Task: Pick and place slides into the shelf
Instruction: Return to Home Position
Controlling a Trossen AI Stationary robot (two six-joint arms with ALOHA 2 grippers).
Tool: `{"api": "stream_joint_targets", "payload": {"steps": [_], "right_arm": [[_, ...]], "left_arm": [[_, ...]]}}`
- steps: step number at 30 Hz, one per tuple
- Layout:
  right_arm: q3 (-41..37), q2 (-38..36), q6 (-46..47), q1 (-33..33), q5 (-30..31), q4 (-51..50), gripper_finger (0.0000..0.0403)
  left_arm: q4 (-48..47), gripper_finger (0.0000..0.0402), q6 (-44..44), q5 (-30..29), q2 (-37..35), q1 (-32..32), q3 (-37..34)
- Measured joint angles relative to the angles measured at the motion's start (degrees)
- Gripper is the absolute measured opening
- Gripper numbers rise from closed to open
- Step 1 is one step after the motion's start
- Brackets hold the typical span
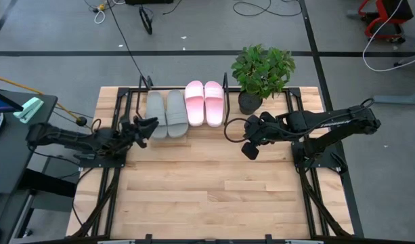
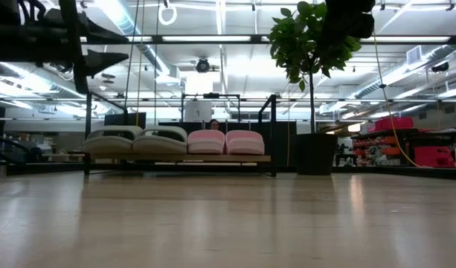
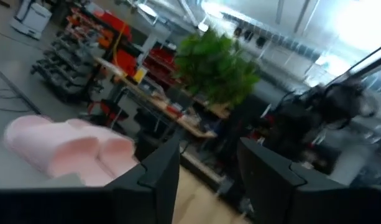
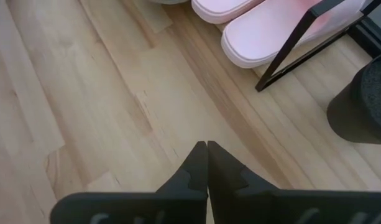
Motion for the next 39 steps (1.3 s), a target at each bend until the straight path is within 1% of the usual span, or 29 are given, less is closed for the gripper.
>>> {"api": "stream_joint_targets", "payload": {"steps": [1,3,6,9,12,16,22,24,27,33,39], "right_arm": [[0.00,-0.01,0.00,0.00,-0.02,-0.02,0.0002],[0.00,0.01,0.01,0.00,-0.02,-0.02,0.0002],[0.00,0.01,0.84,0.00,-0.02,-0.04,0.0002],[0.00,0.01,1.01,0.00,-0.02,-0.05,0.0002],[0.00,0.01,1.38,0.00,-0.06,-0.06,0.0002],[0.00,0.01,3.60,0.00,-0.55,-0.07,0.0002],[0.00,0.01,7.47,0.00,-0.67,-0.07,0.0002],[0.00,0.00,7.85,0.00,-0.67,-0.07,0.0002],[0.00,0.01,8.61,-0.07,-0.68,-0.09,0.0002],[0.00,0.01,8.87,-0.69,-0.90,-0.09,0.0002],[0.00,0.00,8.98,-1.14,-1.40,-0.07,0.0002]], "left_arm": [[-1.25,0.0172,0.06,0.41,-0.20,0.43,0.00],[-2.75,0.0179,-0.12,3.27,-0.23,1.56,-0.02],[-4.78,0.0187,-1.52,10.63,-0.22,3.08,-0.04],[-5.83,0.0189,-0.13,17.78,-0.22,4.00,-0.04],[-9.21,0.0188,1.56,22.36,-0.22,4.80,-0.07],[-14.56,0.0180,1.92,24.57,-0.18,5.72,-0.09],[-13.33,0.0179,-1.53,25.76,-0.62,6.28,-0.09],[-11.96,0.0180,-1.99,27.22,-1.66,6.27,-0.09],[-10.53,0.0175,-1.16,29.93,-4.77,6.27,-0.09],[-11.59,0.0139,1.24,30.06,-12.44,6.27,-0.09],[-18.66,0.0094,2.16,30.06,-19.77,6.27,-0.11]]}}
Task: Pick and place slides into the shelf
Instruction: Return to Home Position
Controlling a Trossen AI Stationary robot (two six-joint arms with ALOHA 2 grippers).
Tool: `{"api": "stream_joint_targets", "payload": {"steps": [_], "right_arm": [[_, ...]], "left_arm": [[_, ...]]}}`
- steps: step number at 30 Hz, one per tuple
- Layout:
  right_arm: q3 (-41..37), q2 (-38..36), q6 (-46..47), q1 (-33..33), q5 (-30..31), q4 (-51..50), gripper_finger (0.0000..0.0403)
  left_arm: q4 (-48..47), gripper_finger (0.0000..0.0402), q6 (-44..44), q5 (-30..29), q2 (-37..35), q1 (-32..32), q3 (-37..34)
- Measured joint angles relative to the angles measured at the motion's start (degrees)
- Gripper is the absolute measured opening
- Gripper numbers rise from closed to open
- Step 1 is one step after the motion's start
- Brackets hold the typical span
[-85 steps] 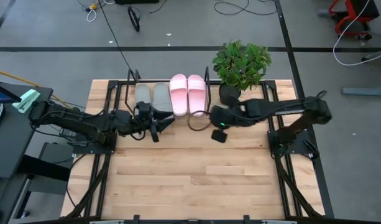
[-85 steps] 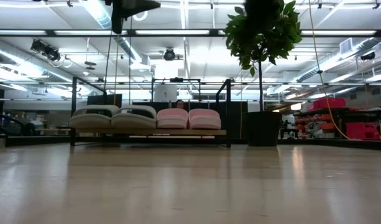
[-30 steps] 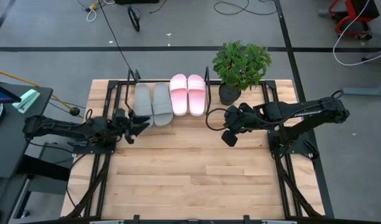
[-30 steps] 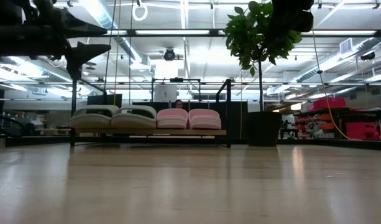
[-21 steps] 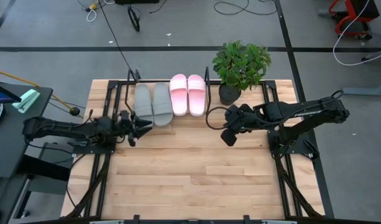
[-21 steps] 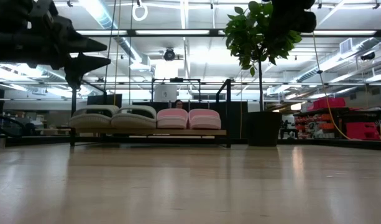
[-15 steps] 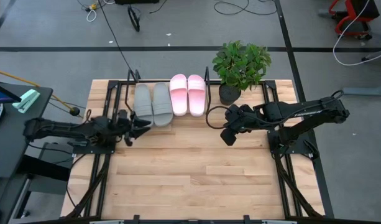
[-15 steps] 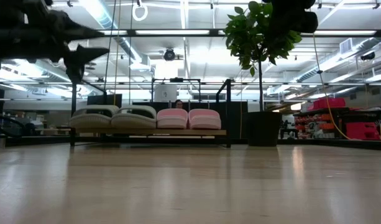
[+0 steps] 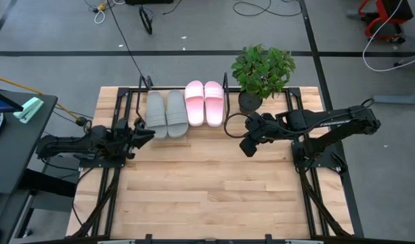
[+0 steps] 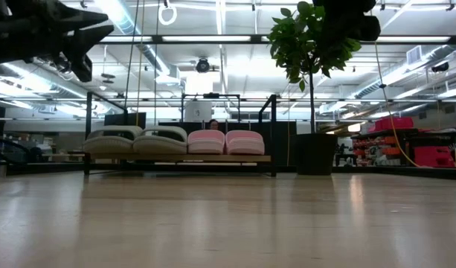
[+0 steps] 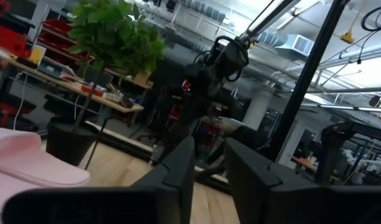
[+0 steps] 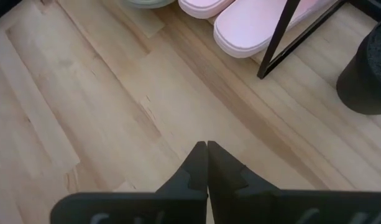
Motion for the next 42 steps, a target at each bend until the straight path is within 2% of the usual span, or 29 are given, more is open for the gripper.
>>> {"api": "stream_joint_targets", "payload": {"steps": [4,9,11,14,20,23,30,36,39,42], "right_arm": [[0.00,0.02,-0.02,-0.31,-0.28,0.01,0.0002],[0.02,0.02,0.00,-0.68,-0.37,0.04,0.0002],[0.02,0.00,0.00,-0.70,-0.37,0.04,0.0002],[0.04,0.02,-0.26,-0.70,-0.37,0.05,0.0002],[0.04,0.02,-0.35,-0.68,-0.37,0.05,0.0002],[0.04,0.02,-0.37,-0.68,-0.37,0.05,0.0002],[0.04,-0.01,-0.57,-0.67,-0.21,0.05,0.0001],[-0.08,-0.75,-4.95,-0.53,0.06,-1.69,0.0001],[-2.66,-2.85,-6.07,0.18,0.70,-0.77,0.0001],[-8.48,-7.02,-4.26,1.92,1.98,2.03,0.0000]], "left_arm": [[-3.30,0.0065,1.99,0.00,-4.26,0.00,0.00],[-6.61,0.0021,4.28,0.27,-4.07,0.00,-0.02],[-8.31,0.0007,4.47,2.15,-4.04,0.00,-0.02],[-11.02,0.0010,4.47,4.89,-4.08,-0.02,-0.02],[-19.73,0.0010,4.21,5.51,-4.01,0.00,-0.02],[-20.63,0.0005,4.65,5.07,-3.97,0.04,0.00],[-21.10,0.0021,5.10,4.70,-3.93,0.04,0.00],[-21.22,0.0009,3.36,5.09,-3.80,0.04,0.00],[-21.19,0.0008,3.07,5.14,-3.77,0.04,0.00],[-20.44,0.0016,2.89,5.31,-3.77,0.04,-0.02]]}}
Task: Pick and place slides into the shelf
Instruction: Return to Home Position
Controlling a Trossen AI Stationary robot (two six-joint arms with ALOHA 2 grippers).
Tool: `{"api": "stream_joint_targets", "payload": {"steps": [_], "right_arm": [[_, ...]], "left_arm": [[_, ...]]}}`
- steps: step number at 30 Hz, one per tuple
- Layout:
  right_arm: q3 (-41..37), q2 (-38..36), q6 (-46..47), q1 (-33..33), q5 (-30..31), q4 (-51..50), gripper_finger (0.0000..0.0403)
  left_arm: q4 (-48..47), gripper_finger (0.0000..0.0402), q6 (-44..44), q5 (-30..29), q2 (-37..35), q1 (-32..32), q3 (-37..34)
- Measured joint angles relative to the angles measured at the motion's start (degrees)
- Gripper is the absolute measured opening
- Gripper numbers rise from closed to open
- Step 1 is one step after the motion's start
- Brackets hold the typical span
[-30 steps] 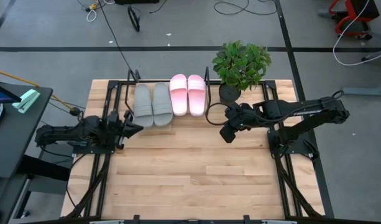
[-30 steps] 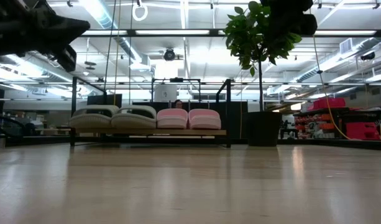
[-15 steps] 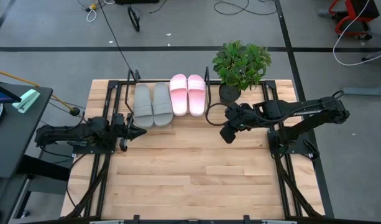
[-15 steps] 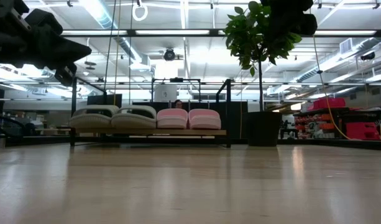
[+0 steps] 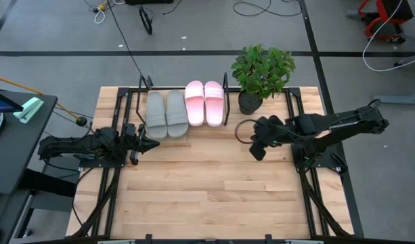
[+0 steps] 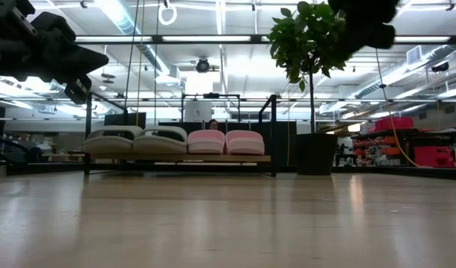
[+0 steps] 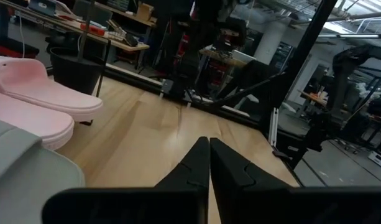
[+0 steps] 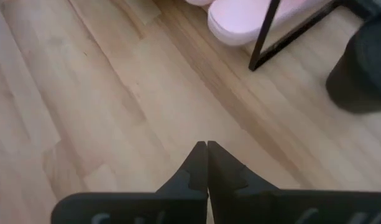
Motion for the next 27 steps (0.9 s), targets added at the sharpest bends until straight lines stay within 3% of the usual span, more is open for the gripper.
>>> {"api": "stream_joint_targets", "payload": {"steps": [7,15,27], "right_arm": [[-14.82,-13.06,2.52,3.02,4.69,9.72,0.0000],[-30.19,-28.78,-1.04,3.55,6.59,18.22,0.0000],[-44.29,-54.41,-10.47,3.55,6.62,25.68,0.0000]], "left_arm": [[2.62,0.0040,0.00,0.37,0.02,0.00,-0.02],[2.97,0.0044,0.00,0.20,0.02,0.00,-0.02],[3.11,0.0031,0.00,0.04,0.02,0.00,-0.02]]}}
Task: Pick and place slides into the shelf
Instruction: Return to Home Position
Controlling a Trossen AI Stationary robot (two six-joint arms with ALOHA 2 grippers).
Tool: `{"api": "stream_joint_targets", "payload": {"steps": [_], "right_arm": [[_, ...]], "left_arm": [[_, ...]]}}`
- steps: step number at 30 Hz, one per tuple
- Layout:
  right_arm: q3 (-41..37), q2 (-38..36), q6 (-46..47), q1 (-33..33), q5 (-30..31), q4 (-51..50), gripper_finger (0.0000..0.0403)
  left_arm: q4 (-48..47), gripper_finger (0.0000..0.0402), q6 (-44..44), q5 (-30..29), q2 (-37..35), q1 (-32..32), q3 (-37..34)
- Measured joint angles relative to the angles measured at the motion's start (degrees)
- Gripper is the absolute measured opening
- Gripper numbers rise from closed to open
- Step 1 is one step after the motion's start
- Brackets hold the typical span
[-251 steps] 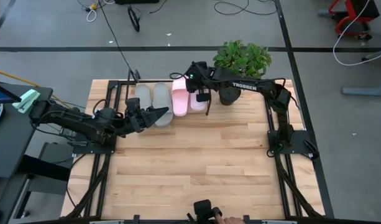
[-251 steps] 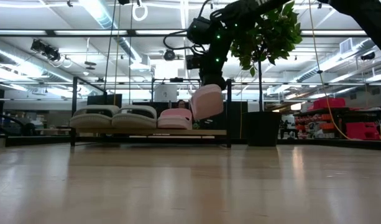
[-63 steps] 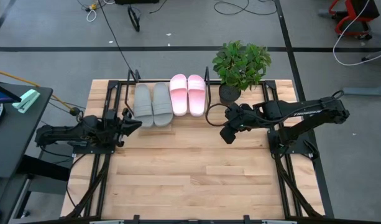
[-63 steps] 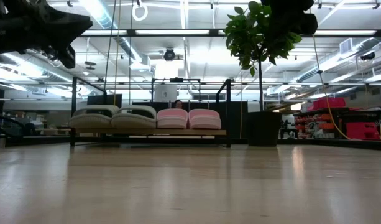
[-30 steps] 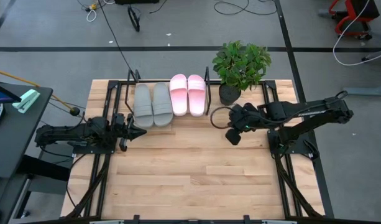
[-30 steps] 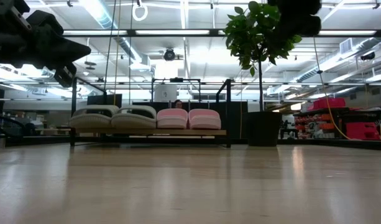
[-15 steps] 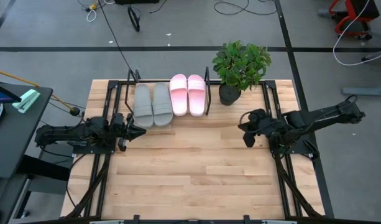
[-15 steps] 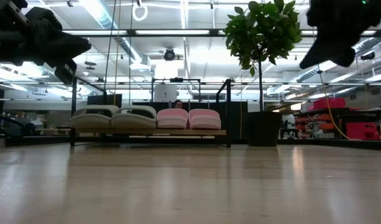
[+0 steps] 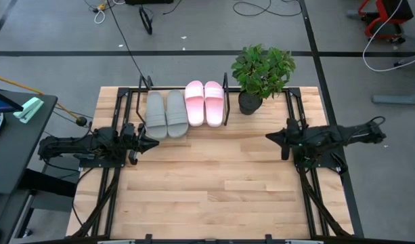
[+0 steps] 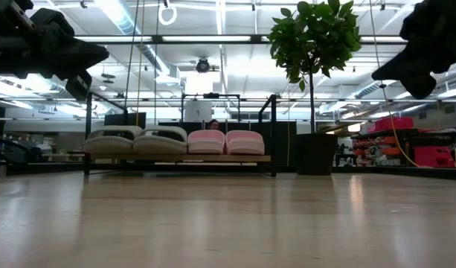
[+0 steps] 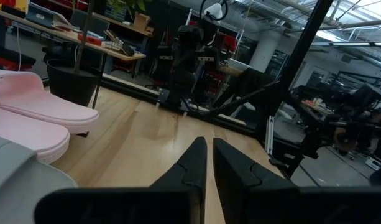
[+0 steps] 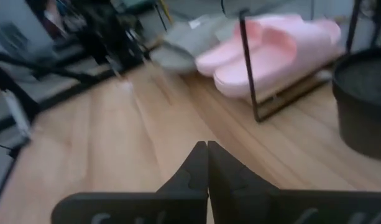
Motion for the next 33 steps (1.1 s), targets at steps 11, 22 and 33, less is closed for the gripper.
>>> {"api": "stream_joint_targets", "payload": {"steps": [11,22,33], "right_arm": [[-8.30,-11.72,-4.22,-0.06,-12.81,13.26,0.0000],[-14.38,-11.75,-4.93,-0.07,-20.99,26.03,0.0000],[-16.67,-11.75,-7.10,-1.23,-21.77,32.16,0.0000]], "left_arm": [[0.11,0.0041,0.00,-0.02,0.02,0.00,0.00],[0.05,0.0029,0.00,-0.02,0.20,-0.02,0.00],[0.04,0.0043,0.00,-0.02,0.20,-0.02,0.00]]}}
